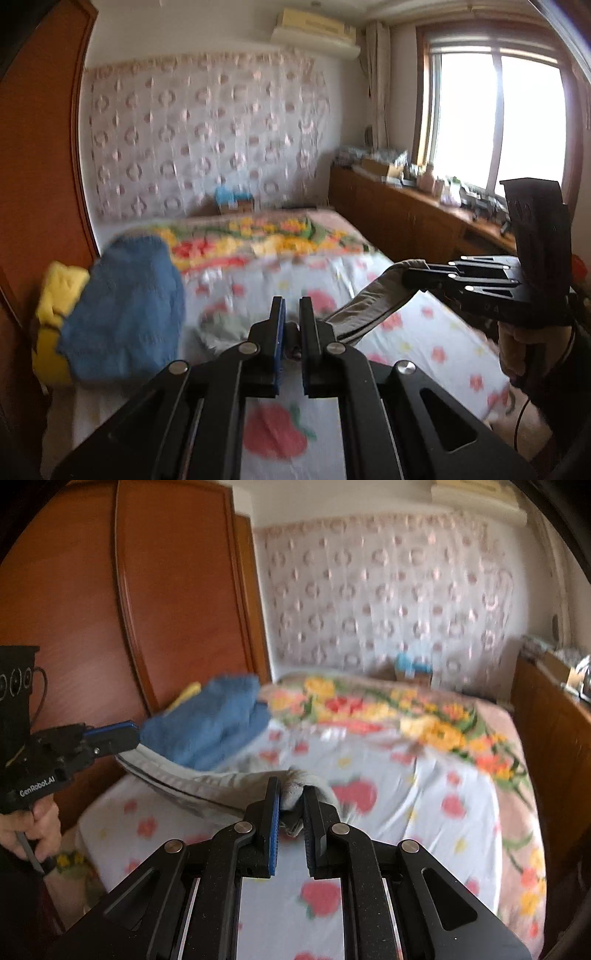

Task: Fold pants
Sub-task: 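Lift the shorts' hem with both tools and fold it toward the waistband, then lower the folded shorts onto the bed and open both tools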

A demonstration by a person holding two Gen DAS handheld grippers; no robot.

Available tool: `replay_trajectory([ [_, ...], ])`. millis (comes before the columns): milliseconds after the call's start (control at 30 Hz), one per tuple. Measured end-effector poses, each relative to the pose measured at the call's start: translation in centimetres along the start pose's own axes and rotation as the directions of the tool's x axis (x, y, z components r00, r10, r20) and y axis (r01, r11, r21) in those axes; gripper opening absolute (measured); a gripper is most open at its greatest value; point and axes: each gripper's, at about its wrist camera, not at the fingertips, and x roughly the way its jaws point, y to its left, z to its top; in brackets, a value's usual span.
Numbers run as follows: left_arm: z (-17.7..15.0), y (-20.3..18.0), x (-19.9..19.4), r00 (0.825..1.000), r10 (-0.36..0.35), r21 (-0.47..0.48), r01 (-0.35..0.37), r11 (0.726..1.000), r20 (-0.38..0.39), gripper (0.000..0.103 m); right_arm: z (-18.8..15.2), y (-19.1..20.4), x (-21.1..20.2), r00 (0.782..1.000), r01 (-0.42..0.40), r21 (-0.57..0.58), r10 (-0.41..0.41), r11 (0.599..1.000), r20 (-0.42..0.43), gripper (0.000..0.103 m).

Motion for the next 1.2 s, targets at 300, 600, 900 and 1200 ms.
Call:
replay_trajectory([
  [300, -3.9, -2.7, -0.8, 0.995, -0.040, 0.031, 0.043, 0.999, -0.089, 0.004, -6.4, 1.7, -0.8, 0.997, -0.023, 0.027, 0.025, 0.999, -0.074, 0.008],
  [600, -6.9, -2.5, -3.0, 0.994, -0.045, -0.003, 0.045, 0.999, -0.101, 0.004, -9.5, 3.5, -1.8, 0.993, -0.038, 0.034, 0.041, 0.999, -0.111, 0.009],
  [900, -9.0, -2.5, -3.6, 0.990, -0.053, -0.029, 0.050, 0.998, -0.132, 0.004, -12.3, 4.0, -1.9, 0.987, -0.021, 0.033, 0.026, 0.999, -0.160, 0.009],
  [1200, -10.7, -2.1, -0.5, 0.979, -0.036, -0.057, 0.025, 0.998, -0.201, 0.015, -14.7, 2.7, -0.3, 0.974, 0.010, 0.068, 0.006, 0.998, -0.227, 0.010],
])
